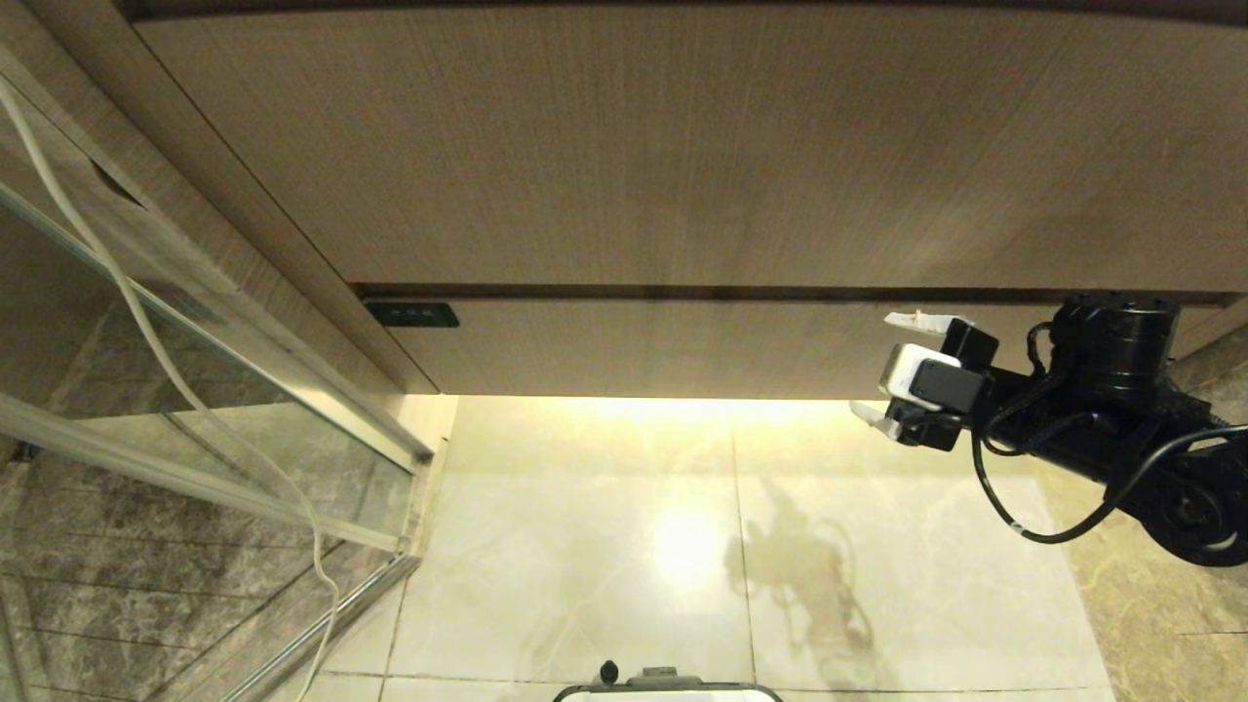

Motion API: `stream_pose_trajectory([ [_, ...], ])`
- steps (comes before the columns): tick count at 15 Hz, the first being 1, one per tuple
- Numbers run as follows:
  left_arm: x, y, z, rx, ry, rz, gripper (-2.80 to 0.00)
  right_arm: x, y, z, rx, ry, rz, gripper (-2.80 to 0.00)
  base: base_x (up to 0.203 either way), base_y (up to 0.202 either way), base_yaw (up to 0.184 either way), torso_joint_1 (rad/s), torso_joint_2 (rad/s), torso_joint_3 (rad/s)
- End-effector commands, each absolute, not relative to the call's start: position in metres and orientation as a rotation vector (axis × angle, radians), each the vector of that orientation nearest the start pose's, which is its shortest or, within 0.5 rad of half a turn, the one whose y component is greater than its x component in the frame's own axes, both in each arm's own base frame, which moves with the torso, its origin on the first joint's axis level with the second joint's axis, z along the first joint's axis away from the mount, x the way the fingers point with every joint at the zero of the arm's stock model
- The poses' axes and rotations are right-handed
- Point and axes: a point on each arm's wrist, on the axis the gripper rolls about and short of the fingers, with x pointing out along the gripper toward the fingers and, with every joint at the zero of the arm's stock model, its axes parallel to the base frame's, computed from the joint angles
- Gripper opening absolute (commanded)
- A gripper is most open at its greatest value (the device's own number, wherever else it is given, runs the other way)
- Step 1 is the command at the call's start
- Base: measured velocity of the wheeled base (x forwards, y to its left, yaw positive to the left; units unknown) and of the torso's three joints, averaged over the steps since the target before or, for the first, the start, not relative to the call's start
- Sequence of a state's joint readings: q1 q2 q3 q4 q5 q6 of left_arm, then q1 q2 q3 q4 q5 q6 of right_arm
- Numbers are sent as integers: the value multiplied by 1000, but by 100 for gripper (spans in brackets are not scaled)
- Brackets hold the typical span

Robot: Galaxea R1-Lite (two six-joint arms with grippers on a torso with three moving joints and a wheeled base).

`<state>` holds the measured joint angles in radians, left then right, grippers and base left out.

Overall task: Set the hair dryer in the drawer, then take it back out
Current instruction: Pull open the drawer

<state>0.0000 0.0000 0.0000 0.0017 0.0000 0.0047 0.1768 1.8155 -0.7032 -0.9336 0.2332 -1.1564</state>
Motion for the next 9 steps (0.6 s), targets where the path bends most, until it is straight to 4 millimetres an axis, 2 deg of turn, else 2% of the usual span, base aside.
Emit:
stream_pose_trajectory([
  [1,-23,0,75,5,3,0,-280,319,60,142,-1137,-63,475,0,0,0,0,0,0,0],
  [6,-23,0,75,5,3,0,-280,331,57,147,-1139,-79,444,0,0,0,0,0,0,0],
  [9,-23,0,75,5,2,0,-280,330,55,146,-1140,-79,442,0,0,0,0,0,0,0],
])
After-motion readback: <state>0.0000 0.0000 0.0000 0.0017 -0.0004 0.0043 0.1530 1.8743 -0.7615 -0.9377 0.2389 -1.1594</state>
